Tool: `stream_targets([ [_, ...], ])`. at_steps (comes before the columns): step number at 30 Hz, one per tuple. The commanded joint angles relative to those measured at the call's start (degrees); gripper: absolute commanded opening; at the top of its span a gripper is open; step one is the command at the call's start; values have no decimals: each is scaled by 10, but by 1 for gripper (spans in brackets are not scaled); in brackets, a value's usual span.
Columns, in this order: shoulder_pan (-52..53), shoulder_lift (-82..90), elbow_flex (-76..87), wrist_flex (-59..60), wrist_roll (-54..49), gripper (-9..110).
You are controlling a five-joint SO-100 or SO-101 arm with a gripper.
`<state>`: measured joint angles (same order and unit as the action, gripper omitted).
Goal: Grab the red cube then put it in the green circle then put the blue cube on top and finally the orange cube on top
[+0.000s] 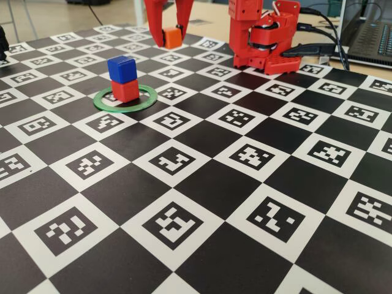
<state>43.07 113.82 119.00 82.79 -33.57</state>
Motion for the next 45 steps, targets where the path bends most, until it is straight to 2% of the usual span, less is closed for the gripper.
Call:
stream_targets([
  [1, -10, -18, -128, 54, 7, 9],
  [11, -58, -110, -337, 154, 25, 9],
  [23, -197, -206, -536, 214, 61, 8],
  [31, -273, -262, -565, 193, 107, 8],
  [45, -239, -305, -531, 126, 94, 8],
])
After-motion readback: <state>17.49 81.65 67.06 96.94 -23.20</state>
